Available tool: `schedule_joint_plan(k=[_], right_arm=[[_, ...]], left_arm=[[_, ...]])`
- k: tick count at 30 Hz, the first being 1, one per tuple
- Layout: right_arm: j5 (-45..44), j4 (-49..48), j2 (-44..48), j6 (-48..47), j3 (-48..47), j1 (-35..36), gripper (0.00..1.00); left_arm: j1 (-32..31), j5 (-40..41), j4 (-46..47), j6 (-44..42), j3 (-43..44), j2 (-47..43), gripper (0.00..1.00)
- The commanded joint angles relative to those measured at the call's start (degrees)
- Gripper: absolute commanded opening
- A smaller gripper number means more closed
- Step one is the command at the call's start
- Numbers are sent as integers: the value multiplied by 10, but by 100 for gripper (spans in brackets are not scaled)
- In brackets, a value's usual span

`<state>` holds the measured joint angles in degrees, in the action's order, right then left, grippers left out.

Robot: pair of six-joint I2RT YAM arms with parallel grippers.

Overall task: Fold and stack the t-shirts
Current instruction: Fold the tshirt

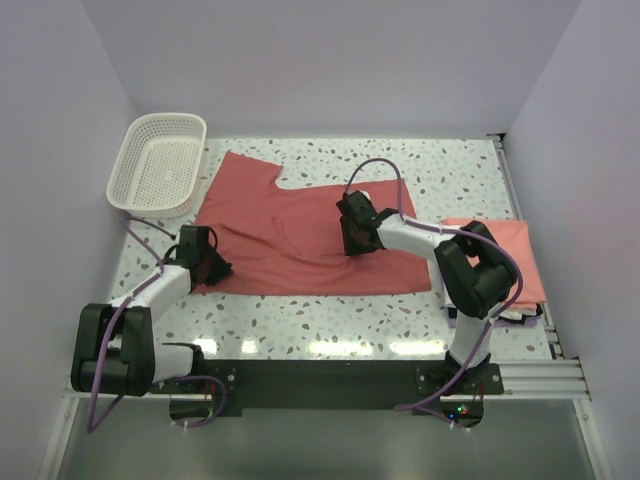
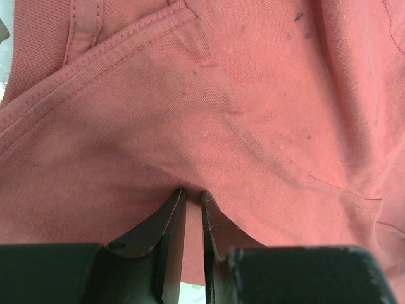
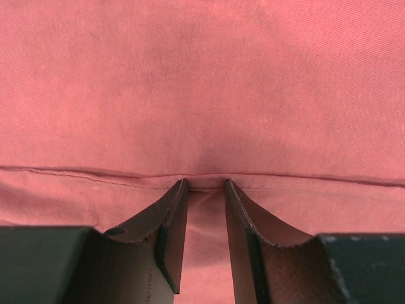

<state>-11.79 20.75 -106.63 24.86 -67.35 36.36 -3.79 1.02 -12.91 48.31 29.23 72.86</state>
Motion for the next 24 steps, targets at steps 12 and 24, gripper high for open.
schedule_joint_plan(k=[12,24], right_arm=[[3,-13,6,4,0,1,13],[-24,-1,41,15,6,-4,4]], left_arm=[[-2,4,14,-14,-10,13,20],[-2,14,3,-7,-12,17,19]])
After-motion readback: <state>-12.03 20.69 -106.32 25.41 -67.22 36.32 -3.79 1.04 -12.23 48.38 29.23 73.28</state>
